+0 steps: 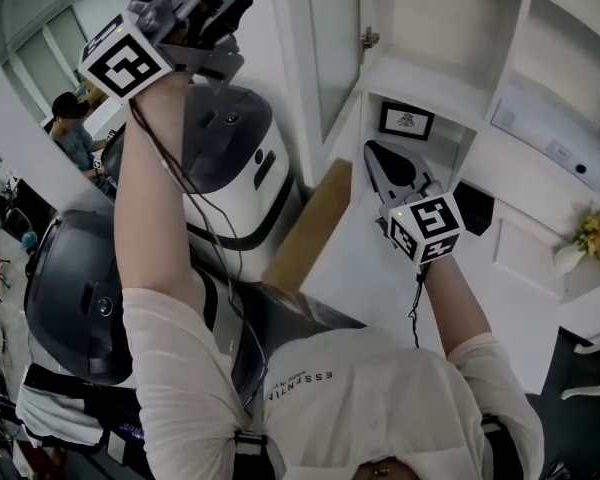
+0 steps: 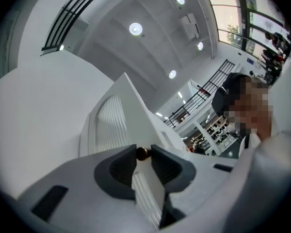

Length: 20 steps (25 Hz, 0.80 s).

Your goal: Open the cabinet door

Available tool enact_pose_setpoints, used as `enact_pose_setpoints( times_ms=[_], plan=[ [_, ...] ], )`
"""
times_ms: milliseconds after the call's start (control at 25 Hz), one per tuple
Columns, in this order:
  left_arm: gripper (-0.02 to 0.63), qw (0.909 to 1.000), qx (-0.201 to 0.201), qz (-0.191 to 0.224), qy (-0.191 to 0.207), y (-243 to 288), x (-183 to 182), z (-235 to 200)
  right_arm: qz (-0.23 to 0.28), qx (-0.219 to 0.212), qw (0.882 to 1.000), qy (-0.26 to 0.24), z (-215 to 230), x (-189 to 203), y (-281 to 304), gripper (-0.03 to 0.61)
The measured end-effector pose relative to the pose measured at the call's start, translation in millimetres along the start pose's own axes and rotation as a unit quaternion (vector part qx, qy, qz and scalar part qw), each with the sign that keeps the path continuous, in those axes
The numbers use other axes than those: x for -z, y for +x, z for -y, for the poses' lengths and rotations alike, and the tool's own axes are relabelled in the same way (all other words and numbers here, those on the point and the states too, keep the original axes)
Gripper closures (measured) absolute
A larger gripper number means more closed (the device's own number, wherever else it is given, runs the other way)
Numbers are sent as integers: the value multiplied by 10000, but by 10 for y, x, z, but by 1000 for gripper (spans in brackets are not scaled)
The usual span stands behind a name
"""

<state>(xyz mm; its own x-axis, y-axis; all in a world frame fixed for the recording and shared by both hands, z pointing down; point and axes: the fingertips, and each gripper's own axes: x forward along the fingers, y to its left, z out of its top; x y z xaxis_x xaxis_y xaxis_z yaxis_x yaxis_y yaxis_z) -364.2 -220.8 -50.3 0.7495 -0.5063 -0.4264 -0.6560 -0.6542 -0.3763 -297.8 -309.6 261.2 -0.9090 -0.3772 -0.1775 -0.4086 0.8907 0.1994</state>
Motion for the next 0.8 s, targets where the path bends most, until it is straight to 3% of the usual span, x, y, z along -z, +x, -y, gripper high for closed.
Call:
enact_pose_setpoints(
  times_ms=[360,600,800],
  plan=[
    [520,9992,-372,-57,-92,-394,-32,-348,-120,159,9998,40,39,93,58,563],
    [518,9997,-251,-17,-77,-336,-42,-322,-178,376,9991,100,-2,104,96,563],
    [518,9984,-525,10,186,-386,-56,-344,-306,503,9983,6,-103,151,69,563]
  ],
)
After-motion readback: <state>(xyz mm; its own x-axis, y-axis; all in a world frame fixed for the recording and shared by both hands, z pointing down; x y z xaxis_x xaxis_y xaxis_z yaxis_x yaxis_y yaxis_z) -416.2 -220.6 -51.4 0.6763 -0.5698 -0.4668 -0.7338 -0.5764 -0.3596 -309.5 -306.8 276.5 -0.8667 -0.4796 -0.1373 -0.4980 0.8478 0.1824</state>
